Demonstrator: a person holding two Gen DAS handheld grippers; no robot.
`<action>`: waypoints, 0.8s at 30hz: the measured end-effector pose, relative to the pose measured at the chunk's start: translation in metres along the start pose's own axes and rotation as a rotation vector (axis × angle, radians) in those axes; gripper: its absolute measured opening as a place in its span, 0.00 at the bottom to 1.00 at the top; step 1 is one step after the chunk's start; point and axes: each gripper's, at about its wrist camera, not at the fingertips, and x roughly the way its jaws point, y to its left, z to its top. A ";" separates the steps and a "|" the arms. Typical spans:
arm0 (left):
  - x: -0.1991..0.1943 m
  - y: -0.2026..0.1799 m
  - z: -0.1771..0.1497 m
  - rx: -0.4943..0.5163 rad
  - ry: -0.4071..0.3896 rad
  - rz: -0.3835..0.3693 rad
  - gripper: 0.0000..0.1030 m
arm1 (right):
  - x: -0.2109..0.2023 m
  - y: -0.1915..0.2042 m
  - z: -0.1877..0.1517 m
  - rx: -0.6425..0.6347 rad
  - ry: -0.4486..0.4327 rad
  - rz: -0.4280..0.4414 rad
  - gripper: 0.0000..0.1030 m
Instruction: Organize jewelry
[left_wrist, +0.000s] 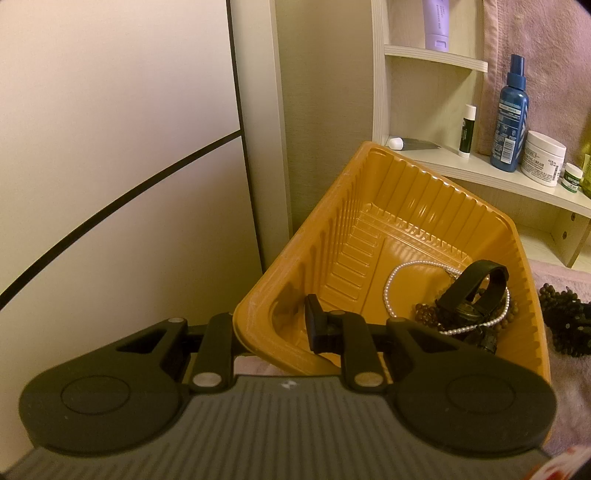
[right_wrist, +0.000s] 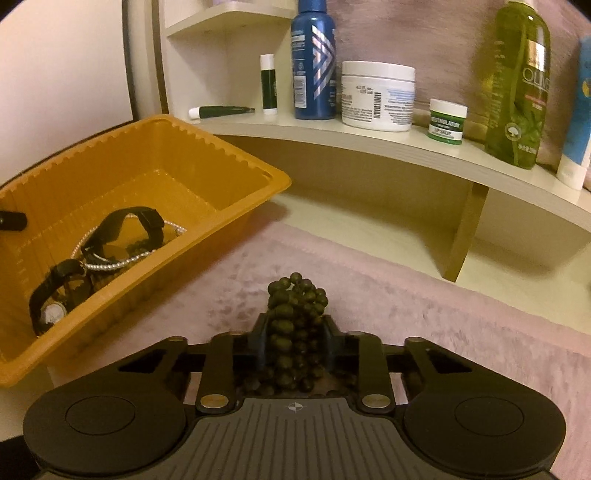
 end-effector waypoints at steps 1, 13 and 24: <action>0.000 0.000 0.000 0.000 0.000 0.000 0.18 | -0.002 -0.001 0.000 0.009 -0.004 0.005 0.19; 0.000 0.000 0.000 0.000 -0.001 0.000 0.18 | -0.034 -0.008 0.017 0.075 -0.049 0.043 0.08; 0.000 0.000 0.000 0.000 -0.001 -0.001 0.18 | -0.089 -0.011 0.064 0.057 -0.126 0.054 0.08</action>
